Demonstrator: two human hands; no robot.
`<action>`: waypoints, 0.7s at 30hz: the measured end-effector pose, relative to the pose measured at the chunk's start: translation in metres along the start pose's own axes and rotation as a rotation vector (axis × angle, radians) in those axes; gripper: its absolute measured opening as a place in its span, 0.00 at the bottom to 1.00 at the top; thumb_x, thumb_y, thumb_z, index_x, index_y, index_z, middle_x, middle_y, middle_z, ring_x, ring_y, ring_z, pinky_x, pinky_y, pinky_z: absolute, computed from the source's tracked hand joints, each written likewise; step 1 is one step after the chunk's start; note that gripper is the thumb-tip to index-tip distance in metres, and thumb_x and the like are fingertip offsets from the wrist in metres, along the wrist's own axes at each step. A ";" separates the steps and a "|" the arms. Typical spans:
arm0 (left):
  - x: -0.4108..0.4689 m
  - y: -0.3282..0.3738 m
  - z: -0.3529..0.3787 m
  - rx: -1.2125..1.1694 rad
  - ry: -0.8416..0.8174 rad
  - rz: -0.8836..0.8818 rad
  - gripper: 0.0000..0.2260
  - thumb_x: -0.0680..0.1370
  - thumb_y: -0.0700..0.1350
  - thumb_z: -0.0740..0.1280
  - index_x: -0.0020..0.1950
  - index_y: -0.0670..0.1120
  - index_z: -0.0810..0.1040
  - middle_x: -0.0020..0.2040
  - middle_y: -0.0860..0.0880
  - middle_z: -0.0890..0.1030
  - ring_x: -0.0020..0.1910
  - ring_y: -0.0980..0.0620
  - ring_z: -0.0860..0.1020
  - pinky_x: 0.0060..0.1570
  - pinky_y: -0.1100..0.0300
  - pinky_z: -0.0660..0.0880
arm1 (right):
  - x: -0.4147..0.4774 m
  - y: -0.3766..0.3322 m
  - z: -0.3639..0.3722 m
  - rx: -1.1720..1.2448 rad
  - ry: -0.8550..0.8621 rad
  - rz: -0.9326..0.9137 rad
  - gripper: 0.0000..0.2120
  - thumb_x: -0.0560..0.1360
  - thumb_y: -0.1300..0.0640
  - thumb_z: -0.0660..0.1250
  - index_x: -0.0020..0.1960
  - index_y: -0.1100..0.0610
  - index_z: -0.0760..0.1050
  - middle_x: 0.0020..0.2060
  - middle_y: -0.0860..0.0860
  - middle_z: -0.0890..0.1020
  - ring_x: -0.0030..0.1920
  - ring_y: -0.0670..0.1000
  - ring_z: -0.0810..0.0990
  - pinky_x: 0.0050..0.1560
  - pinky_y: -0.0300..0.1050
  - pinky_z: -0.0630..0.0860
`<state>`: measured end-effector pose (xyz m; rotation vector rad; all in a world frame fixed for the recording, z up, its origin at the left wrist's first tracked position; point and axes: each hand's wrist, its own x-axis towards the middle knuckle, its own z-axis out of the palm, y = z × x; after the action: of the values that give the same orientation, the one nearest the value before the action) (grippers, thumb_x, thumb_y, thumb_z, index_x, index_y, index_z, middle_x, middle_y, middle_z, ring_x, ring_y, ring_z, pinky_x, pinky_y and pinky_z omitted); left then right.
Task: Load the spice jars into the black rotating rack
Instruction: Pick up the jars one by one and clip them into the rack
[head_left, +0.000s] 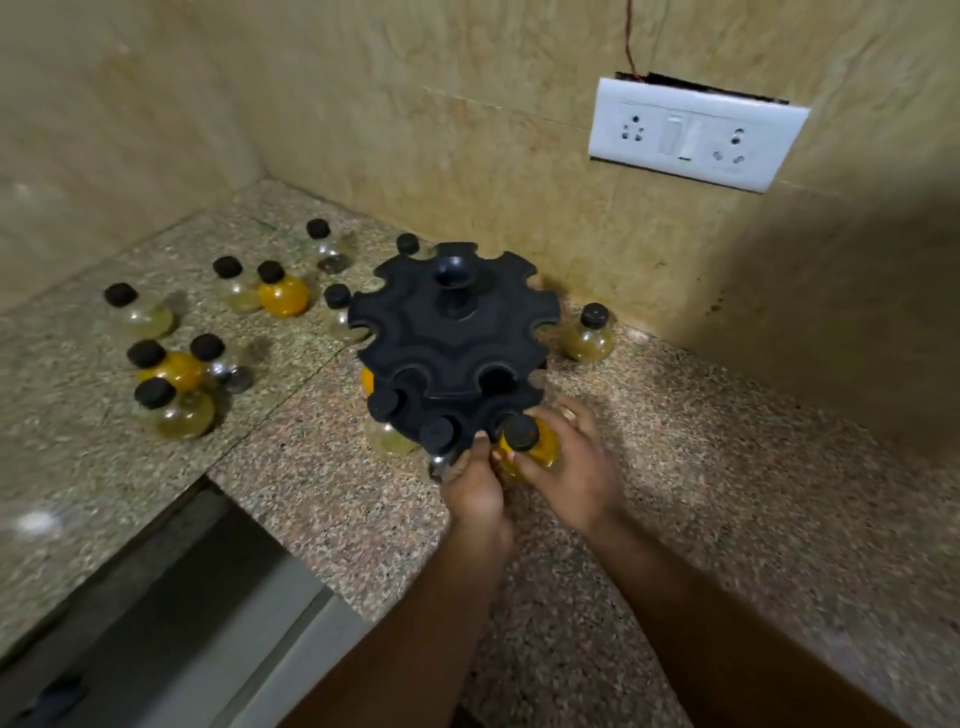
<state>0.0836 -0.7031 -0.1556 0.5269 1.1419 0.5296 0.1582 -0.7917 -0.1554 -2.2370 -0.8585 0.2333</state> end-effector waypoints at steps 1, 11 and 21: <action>-0.001 0.004 -0.004 0.017 -0.028 -0.004 0.12 0.80 0.48 0.69 0.55 0.39 0.83 0.50 0.41 0.86 0.48 0.42 0.85 0.47 0.49 0.83 | 0.000 -0.003 0.003 -0.016 0.015 0.001 0.26 0.72 0.42 0.74 0.67 0.42 0.73 0.76 0.45 0.63 0.68 0.52 0.74 0.60 0.50 0.77; 0.010 0.039 -0.036 0.299 -0.309 -0.226 0.16 0.81 0.55 0.66 0.38 0.47 0.75 0.29 0.52 0.71 0.25 0.56 0.70 0.25 0.62 0.65 | 0.016 -0.024 0.017 0.035 0.070 0.121 0.28 0.67 0.47 0.80 0.63 0.43 0.74 0.68 0.46 0.72 0.64 0.52 0.76 0.55 0.48 0.76; 0.004 0.034 -0.034 0.328 -0.274 -0.076 0.11 0.82 0.52 0.66 0.42 0.49 0.80 0.32 0.52 0.75 0.28 0.55 0.70 0.30 0.60 0.64 | 0.028 -0.027 0.014 0.096 0.020 0.184 0.42 0.64 0.44 0.82 0.73 0.43 0.65 0.69 0.49 0.75 0.66 0.54 0.76 0.56 0.49 0.74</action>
<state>0.0487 -0.6703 -0.1474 0.8101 0.9845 0.1945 0.1597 -0.7514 -0.1450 -2.2253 -0.6180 0.3309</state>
